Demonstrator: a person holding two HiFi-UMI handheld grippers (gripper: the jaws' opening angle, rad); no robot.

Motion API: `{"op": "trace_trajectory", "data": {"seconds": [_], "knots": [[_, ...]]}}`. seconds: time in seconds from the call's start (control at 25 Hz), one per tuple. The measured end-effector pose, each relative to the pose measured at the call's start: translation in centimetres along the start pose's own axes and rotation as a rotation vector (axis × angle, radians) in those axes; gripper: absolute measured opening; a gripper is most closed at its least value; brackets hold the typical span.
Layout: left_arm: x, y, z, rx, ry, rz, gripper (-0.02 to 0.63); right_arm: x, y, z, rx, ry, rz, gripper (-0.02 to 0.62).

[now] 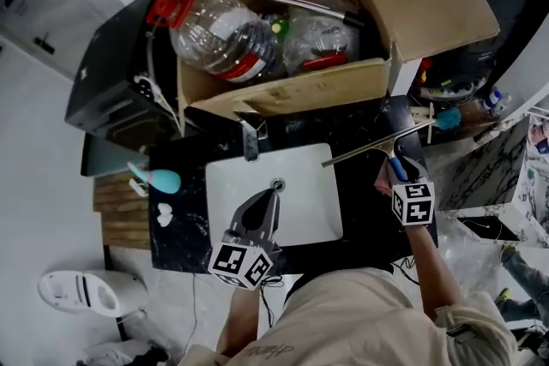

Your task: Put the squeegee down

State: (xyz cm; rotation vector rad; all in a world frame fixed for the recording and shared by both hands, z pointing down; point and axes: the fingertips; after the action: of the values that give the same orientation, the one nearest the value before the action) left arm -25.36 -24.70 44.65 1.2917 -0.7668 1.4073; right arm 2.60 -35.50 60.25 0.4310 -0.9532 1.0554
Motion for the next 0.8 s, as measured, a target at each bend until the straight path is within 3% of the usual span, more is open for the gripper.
{"op": "trace_trajectory", "data": {"seconds": [0.2,0.48,0.8], "knots": [[-0.1,-0.5,-0.3,0.055,-0.010,0.008,0.014,-1.3,1.6,-2.8,-0.005,-0.058,-0.003,0.117],[0.6,-0.6,-0.8,0.129,-0.003,0.015,0.014,-3.1,4.1,-6.1,0.023,-0.159,-0.030,0.030],[0.8,-0.3,-1.4,0.181,-0.017,0.007,0.014,-5.0,6.8,-8.9,0.031,-0.238,-0.033,0.002]]}}
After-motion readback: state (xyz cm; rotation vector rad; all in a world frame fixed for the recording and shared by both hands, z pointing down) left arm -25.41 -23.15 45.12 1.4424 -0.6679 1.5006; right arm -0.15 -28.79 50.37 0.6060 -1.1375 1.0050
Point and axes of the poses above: the fingertips, and each gripper's own axes: z forward along the fingers, y to its left, x out of its underside, and after that the axes turned 7 degrees about -x, right-handed
